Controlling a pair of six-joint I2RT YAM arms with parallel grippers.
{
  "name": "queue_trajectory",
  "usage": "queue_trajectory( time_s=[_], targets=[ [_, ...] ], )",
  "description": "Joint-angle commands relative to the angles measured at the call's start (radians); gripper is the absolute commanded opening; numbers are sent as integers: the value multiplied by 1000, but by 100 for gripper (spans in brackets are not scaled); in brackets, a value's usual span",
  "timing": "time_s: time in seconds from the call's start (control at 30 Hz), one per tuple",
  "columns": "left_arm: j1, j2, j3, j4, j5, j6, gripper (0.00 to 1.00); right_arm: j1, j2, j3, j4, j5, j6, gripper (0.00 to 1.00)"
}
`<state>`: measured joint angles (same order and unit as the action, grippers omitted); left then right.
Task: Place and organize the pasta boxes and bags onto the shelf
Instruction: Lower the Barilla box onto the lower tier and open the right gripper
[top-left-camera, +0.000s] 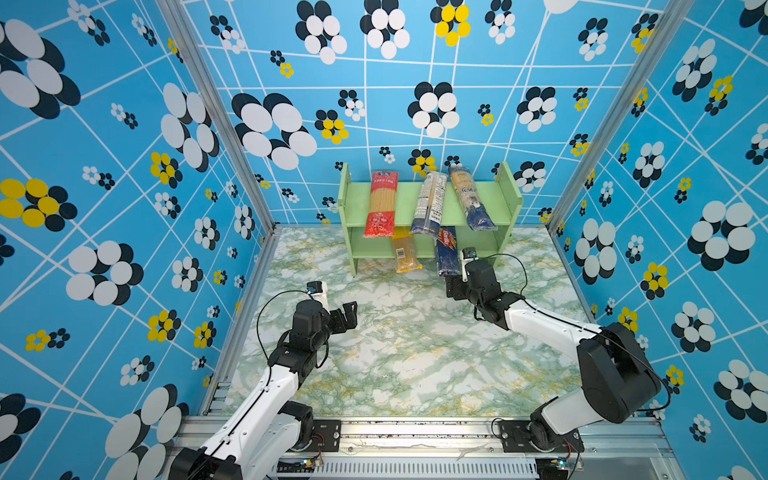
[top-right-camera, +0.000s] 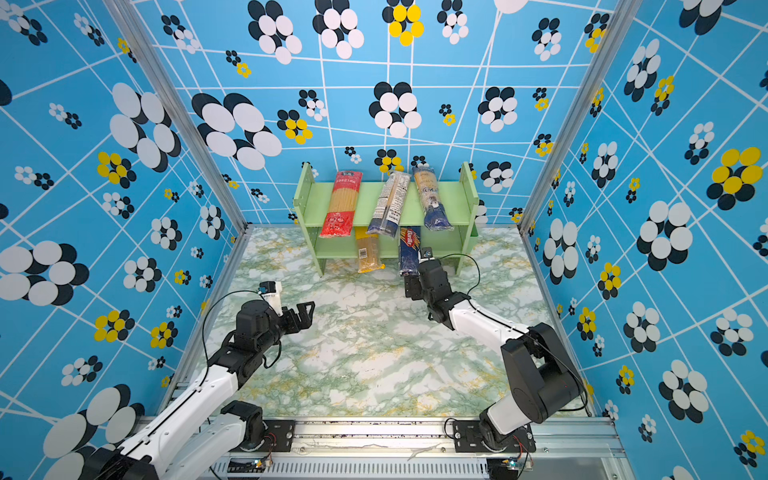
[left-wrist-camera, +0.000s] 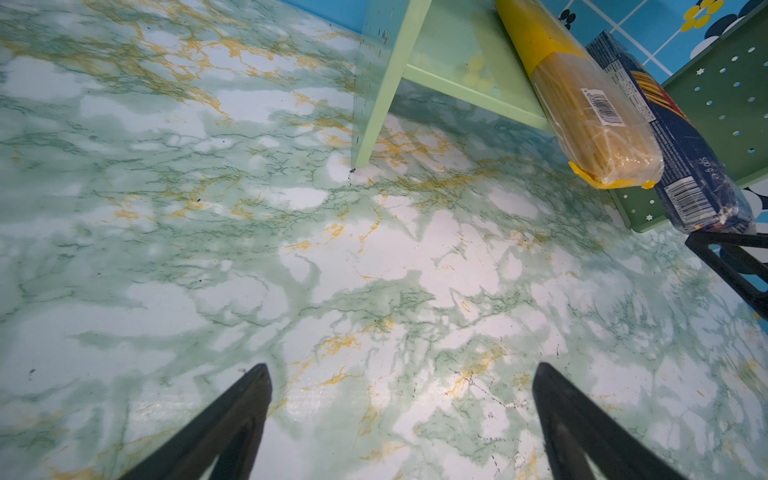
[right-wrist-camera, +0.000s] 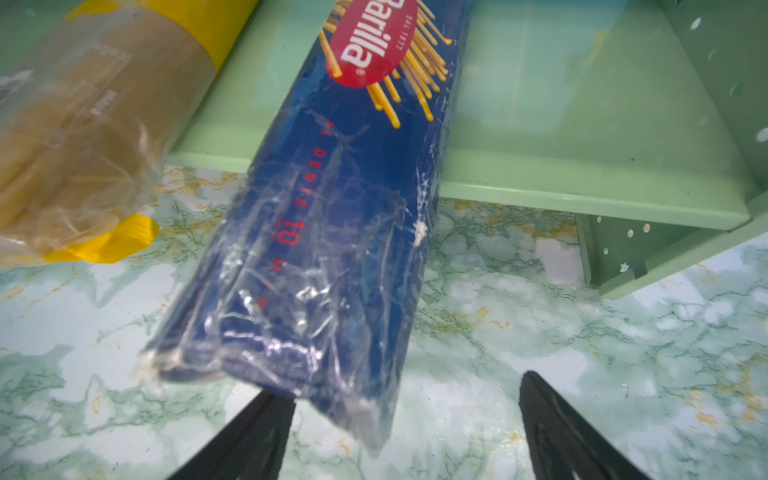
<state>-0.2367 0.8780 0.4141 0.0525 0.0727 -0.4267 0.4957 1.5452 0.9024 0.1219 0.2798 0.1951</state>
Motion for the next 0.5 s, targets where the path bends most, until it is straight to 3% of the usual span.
queue_trajectory(
  time_s=[0.0,0.47],
  targets=[
    [10,-21,25,-12,12,24,99,-21,22,61,25,38,-6,87],
    [17,-32,40,-27,11,61,99,-48,14,95,-69,-40,-78,87]
  ],
)
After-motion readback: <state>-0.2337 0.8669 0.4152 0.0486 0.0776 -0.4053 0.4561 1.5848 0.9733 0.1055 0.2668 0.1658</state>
